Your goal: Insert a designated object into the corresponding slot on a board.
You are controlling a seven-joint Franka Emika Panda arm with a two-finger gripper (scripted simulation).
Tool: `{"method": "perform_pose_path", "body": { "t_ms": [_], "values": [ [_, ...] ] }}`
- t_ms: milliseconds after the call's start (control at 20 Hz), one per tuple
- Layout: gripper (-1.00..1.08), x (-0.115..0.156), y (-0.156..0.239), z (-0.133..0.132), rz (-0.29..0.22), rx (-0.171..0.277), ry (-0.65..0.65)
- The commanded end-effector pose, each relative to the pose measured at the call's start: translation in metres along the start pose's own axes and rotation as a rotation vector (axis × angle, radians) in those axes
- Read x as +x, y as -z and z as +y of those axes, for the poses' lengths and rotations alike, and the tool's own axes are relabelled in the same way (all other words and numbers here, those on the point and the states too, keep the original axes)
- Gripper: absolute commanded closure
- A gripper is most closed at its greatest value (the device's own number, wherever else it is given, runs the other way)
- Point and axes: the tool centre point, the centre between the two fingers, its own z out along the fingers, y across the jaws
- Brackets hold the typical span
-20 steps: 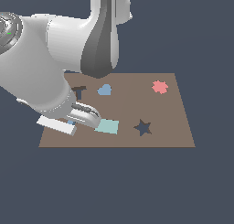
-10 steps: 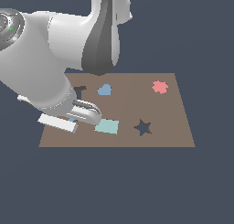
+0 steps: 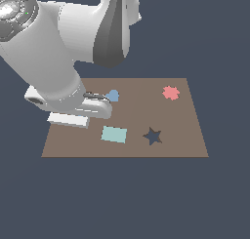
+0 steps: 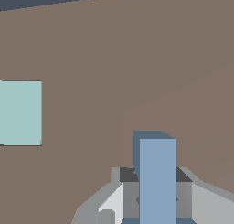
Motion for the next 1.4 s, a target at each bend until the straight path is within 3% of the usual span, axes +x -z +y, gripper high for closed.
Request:
{"method": "perform_pose_path", "body": {
  "t_ms": [0, 650, 1350],
  "values": [
    [1.08, -0.012, 0.001, 0.001, 0.001, 0.0, 0.055],
    [1.08, -0.064, 0.004, 0.015, 0.0, 0.0, 0.295],
    [1.08, -0.072, -0.004, 0.02, 0.0, -0.001, 0.334]
  ]
}}
